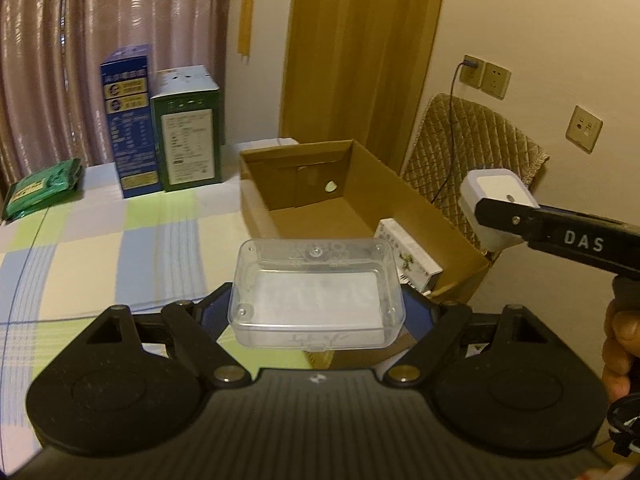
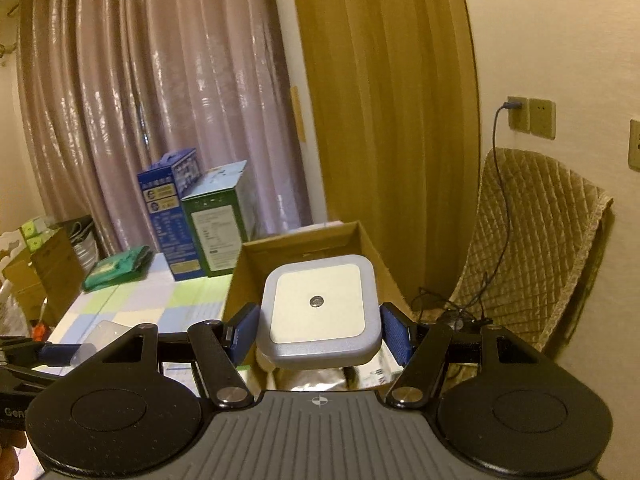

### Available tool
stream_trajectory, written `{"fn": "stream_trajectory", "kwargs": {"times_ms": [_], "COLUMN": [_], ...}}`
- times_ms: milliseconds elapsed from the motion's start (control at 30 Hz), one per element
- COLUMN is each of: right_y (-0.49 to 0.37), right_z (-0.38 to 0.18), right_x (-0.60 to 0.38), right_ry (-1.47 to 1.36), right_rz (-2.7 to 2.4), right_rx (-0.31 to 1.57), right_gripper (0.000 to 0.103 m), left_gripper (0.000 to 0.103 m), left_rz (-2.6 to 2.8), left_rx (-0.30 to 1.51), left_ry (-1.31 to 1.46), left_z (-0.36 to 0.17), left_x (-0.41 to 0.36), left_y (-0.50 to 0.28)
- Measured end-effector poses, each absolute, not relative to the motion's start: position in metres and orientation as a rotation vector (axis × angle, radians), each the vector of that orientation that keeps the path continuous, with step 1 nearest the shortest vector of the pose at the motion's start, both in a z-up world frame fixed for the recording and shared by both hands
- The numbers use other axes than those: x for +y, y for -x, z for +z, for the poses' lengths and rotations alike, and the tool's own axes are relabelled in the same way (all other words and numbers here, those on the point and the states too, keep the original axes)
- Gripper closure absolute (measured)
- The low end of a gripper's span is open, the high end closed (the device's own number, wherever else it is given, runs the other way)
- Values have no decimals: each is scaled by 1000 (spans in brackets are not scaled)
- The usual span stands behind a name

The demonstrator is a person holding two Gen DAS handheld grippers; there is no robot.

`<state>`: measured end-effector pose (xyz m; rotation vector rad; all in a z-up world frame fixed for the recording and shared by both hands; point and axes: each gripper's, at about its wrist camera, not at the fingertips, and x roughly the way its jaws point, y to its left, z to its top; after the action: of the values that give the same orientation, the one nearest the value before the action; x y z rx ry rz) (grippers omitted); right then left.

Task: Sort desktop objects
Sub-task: 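Carry the clear box and night light with both tools over the cardboard box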

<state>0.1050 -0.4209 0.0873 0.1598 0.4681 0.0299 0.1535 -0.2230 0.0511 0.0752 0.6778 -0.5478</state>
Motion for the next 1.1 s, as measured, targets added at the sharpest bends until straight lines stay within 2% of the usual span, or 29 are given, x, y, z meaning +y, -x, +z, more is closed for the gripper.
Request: {"fn": "stream_trajectory", "kwargs": {"times_ms": [433,1100], "right_y": [-148,-194], "right_z": [74,57], "right_x": [-449,-458], "right_ry": [-173,-152], "right_rz": [18,16], "right_rx": [492,509], "right_gripper": [41,41], "left_gripper": [21,21], "left_rz": [-586,-610], "left_rx": [710,712], "left_ry": [-83,-109], "left_z": [36,20], "left_x": [-274,-297], "left_y": [-190,-247]}}
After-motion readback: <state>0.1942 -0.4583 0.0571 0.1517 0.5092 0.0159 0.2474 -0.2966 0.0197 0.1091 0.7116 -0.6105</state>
